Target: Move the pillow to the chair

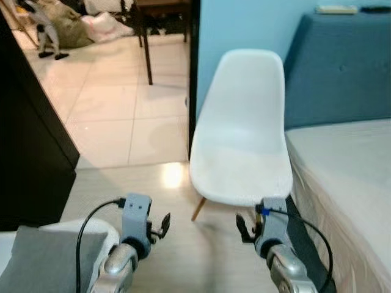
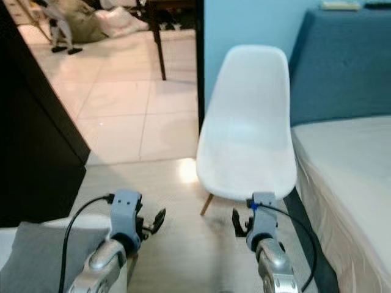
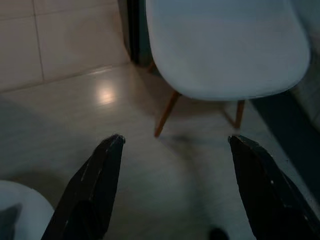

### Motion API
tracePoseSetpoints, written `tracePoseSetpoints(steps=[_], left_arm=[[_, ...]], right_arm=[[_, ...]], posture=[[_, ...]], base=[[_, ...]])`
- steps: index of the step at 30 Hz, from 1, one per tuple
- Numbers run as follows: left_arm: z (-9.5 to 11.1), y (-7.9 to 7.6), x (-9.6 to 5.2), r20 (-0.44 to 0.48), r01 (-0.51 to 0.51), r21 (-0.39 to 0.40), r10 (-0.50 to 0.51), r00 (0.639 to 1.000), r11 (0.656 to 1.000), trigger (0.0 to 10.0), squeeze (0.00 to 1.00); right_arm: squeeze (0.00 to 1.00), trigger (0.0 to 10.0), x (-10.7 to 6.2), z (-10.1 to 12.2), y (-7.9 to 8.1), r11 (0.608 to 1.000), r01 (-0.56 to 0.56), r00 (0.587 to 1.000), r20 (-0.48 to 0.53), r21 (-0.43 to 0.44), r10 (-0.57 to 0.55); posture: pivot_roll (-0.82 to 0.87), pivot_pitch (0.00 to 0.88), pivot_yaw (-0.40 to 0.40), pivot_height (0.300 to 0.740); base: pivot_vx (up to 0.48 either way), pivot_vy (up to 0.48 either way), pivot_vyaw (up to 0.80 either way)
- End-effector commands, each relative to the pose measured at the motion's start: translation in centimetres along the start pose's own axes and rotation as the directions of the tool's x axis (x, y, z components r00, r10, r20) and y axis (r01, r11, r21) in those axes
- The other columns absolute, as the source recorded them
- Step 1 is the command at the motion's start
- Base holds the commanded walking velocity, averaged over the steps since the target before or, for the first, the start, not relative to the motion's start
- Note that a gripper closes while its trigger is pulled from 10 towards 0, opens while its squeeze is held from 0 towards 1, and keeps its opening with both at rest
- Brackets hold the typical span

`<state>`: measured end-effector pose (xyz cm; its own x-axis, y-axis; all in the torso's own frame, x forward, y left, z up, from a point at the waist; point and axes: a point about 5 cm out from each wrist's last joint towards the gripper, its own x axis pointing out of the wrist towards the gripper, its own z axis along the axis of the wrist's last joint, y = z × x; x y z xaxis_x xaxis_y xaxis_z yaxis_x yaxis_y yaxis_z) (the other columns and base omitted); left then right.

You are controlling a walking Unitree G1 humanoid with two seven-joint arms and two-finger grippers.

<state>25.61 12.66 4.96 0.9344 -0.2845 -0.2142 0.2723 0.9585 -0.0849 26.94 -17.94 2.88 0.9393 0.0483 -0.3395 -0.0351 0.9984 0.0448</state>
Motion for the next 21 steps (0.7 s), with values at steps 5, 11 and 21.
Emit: tracePoseSetpoints(steps=[5, 11, 21], left_arm=[[-0.2, -0.1, 0.0, -0.006, 0.018, -0.012, -0.018, 1.000, 1.000, 10.0, 0.00], [-0.1, -0.3, 0.2, 0.001, 0.050, -0.018, -0.050, 0.999, 0.999, 10.0, 0.00], [0.0, -0.5, 0.4, 0.005, 0.081, -0.017, -0.081, 0.997, 0.997, 10.0, 0.00]], right_arm=[[0.00, 10.0, -0.1, -0.2, -1.1, 0.996, 0.081, 0.997, -0.009, -0.027, -0.081], [0.00, 10.0, -0.1, -0.2, -1.6, 0.990, 0.136, 0.991, -0.006, -0.038, -0.136], [0.00, 10.0, -0.1, -0.1, -2.0, 0.983, 0.179, 0.984, 0.002, -0.036, -0.179]], posture=[[-0.03, 0.133, 0.039, 0.740], [-0.03, 0.135, 0.041, 0.740], [-0.03, 0.132, 0.047, 0.740]], base=[[0.000, 0.000, -0.75], [0.000, 0.000, -0.75], [0.000, 0.000, -0.75]])
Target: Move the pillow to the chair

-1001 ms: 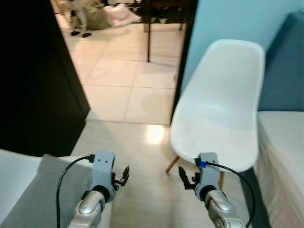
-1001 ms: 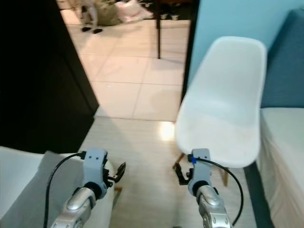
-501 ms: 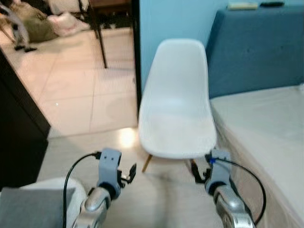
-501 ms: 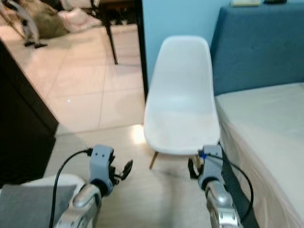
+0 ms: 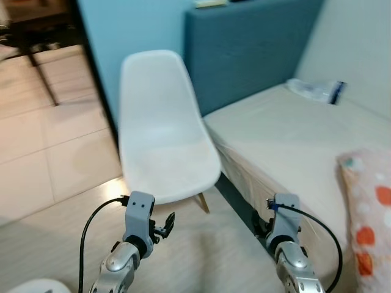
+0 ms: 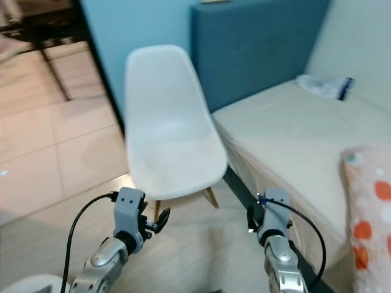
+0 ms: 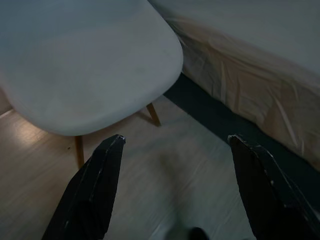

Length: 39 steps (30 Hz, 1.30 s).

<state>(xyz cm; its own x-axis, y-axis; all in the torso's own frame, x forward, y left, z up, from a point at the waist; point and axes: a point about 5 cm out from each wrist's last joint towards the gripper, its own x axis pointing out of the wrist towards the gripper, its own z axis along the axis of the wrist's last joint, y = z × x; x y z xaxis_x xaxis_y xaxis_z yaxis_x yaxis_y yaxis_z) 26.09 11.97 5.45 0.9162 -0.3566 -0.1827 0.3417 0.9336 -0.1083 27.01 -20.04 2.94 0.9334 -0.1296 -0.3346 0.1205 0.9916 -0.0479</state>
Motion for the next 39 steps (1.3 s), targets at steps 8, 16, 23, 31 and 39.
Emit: tracePoseSetpoints(steps=[8, 16, 23, 31, 39], left_arm=[[-0.52, -0.01, -0.06, -0.015, 0.010, -0.013, -0.010, 1.000, 1.000, 10.0, 0.00], [-0.49, 0.00, -0.03, -0.009, 0.007, -0.017, -0.007, 1.000, 1.000, 10.0, 0.00], [-0.49, 0.01, -0.06, -0.007, 0.007, -0.019, -0.007, 1.000, 1.000, 10.0, 0.00], [-0.49, 0.03, -0.01, -0.007, 0.008, -0.020, -0.008, 1.000, 1.000, 10.0, 0.00], [-0.50, -0.01, 0.10, -0.004, 0.015, -0.019, -0.015, 1.000, 1.000, 10.0, 0.00]], right_arm=[[0.00, 10.0, 0.02, -0.12, -0.05, 1.000, 0.019, 1.000, 0.000, -0.007, -0.019], [0.00, 10.0, 0.07, -0.07, -0.13, 1.000, 0.024, 1.000, 0.002, -0.011, -0.024], [0.00, 10.0, 0.06, -0.06, -0.15, 0.999, 0.030, 1.000, 0.005, -0.011, -0.030], [0.00, 10.0, 0.12, -0.07, -0.20, 0.999, 0.035, 0.999, 0.006, -0.010, -0.035], [0.00, 10.0, 0.21, 0.06, -0.31, 0.999, 0.045, 0.999, 0.013, -0.012, -0.045]], posture=[[-0.03, 0.131, 0.045, 0.740], [-0.03, 0.130, 0.043, 0.740], [-0.03, 0.132, 0.043, 0.740], [-0.03, 0.129, 0.043, 0.740], [-0.03, 0.123, 0.043, 0.740]], base=[[0.000, 0.000, -0.75], [0.000, 0.000, -0.75], [0.000, 0.000, -0.75], [0.000, 0.000, -0.75], [0.000, 0.000, -0.75]])
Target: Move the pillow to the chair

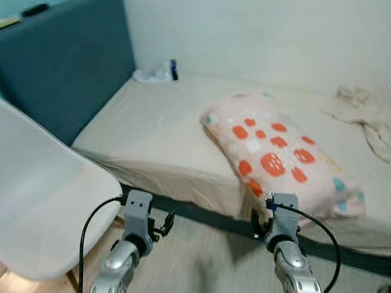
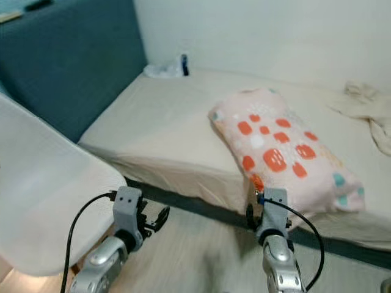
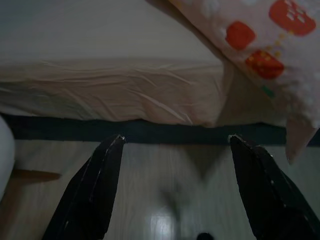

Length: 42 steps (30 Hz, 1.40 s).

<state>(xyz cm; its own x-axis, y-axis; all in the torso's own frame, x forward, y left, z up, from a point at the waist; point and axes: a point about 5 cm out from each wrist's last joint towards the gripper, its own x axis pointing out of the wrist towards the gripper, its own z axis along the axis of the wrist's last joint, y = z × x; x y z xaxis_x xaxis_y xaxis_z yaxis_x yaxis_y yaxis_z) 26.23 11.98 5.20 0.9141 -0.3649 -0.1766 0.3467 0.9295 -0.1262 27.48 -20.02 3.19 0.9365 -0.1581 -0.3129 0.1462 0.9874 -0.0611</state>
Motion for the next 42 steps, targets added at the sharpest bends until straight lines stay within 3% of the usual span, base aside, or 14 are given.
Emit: tracePoseSetpoints(steps=[1, 13, 37, 42], left_arm=[[-0.30, -0.10, -0.04, -0.009, 0.007, -0.002, -0.007, 1.000, 1.000, 10.0, 0.00], [-0.33, -0.28, 0.01, -0.004, 0.016, 0.001, -0.016, 1.000, 1.000, 10.0, 0.00], [-0.17, -0.28, 0.07, 0.000, 0.017, 0.027, -0.017, 1.000, 0.999, 10.0, 0.00], [-0.35, -0.19, 0.05, -0.018, -0.007, 0.035, 0.008, 1.000, 0.999, 10.0, 0.00]], right_arm=[[0.00, 10.0, -0.11, -0.31, -0.41, 1.000, 0.018, 1.000, -0.008, -0.009, -0.018], [0.00, 10.0, -0.06, -0.22, -0.55, 0.999, 0.029, 1.000, 0.001, -0.014, -0.028], [0.00, 10.0, -0.06, 0.18, -0.47, 0.999, 0.028, 0.999, 0.033, -0.017, -0.027], [0.00, 10.0, -0.09, 0.17, -0.45, 0.999, 0.028, 0.999, 0.034, -0.018, -0.027]], posture=[[-0.03, 0.117, 0.044, 0.740], [-0.04, 0.117, 0.043, 0.740], [-0.04, 0.127, 0.045, 0.740], [-0.04, 0.128, 0.045, 0.740]], base=[[0.000, 0.000, -0.75], [0.000, 0.000, -0.75], [0.000, 0.000, 0.00], [0.000, -0.480, 0.00]])
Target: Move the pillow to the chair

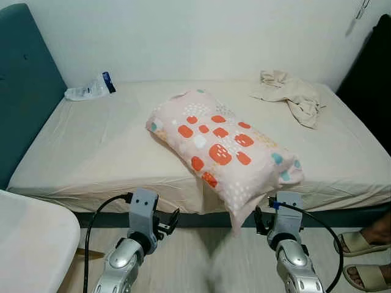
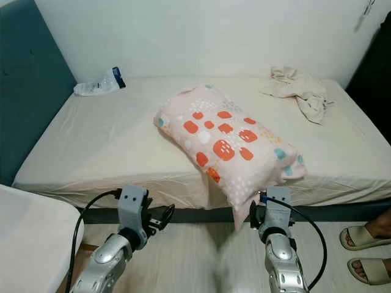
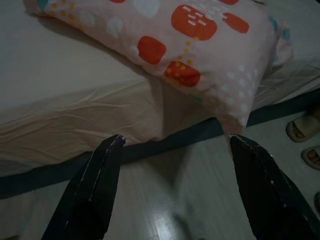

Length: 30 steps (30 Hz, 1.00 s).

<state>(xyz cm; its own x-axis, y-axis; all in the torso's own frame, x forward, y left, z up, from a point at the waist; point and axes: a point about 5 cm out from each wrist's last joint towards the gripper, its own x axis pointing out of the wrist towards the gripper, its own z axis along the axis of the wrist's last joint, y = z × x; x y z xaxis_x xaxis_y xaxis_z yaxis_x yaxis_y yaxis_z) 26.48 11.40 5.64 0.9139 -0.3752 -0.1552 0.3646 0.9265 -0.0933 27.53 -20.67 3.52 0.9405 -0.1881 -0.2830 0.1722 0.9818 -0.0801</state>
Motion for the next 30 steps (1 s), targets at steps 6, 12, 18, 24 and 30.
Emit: tracePoseSetpoints(steps=[6, 12, 18, 24, 30], left_arm=[[-0.94, 0.58, -0.32, -0.047, -0.041, -0.024, 0.039, 0.998, 0.999, 10.0, 0.00], [-0.99, 0.70, -0.31, -0.052, -0.049, -0.028, 0.047, 0.998, 0.998, 10.0, 0.00], [-0.96, 0.67, -0.29, -0.051, -0.046, -0.029, 0.044, 0.998, 0.999, 10.0, 0.00], [-0.85, 0.55, -0.29, -0.042, -0.030, -0.026, 0.028, 0.999, 0.999, 10.0, 0.00], [-0.87, 0.51, -0.28, -0.040, -0.026, -0.027, 0.025, 0.999, 0.999, 10.0, 0.00]], right_arm=[[0.00, 10.0, -0.18, -0.20, 0.24, 1.000, -0.005, 1.000, 0.002, -0.007, 0.005], [0.00, 10.0, -0.20, -0.21, 0.27, 1.000, -0.004, 1.000, 0.001, -0.006, 0.004], [0.00, 10.0, -0.18, -0.22, 0.26, 1.000, -0.003, 1.000, 0.000, -0.005, 0.003], [0.00, 10.0, -0.17, -0.23, 0.26, 1.000, -0.001, 1.000, 0.000, -0.005, 0.001], [0.00, 10.0, -0.16, -0.26, 0.24, 1.000, 0.003, 1.000, 0.000, -0.006, -0.003]], posture=[[-0.04, 0.130, 0.046, 0.740], [-0.03, 0.132, 0.045, 0.740], [-0.03, 0.131, 0.046, 0.740], [-0.03, 0.130, 0.047, 0.740], [-0.04, 0.128, 0.047, 0.740]], base=[[0.000, -0.080, 0.00], [0.000, 0.000, 0.00], [0.000, 0.000, 0.00], [0.240, 0.000, 0.00], [0.428, 0.000, 0.00]])
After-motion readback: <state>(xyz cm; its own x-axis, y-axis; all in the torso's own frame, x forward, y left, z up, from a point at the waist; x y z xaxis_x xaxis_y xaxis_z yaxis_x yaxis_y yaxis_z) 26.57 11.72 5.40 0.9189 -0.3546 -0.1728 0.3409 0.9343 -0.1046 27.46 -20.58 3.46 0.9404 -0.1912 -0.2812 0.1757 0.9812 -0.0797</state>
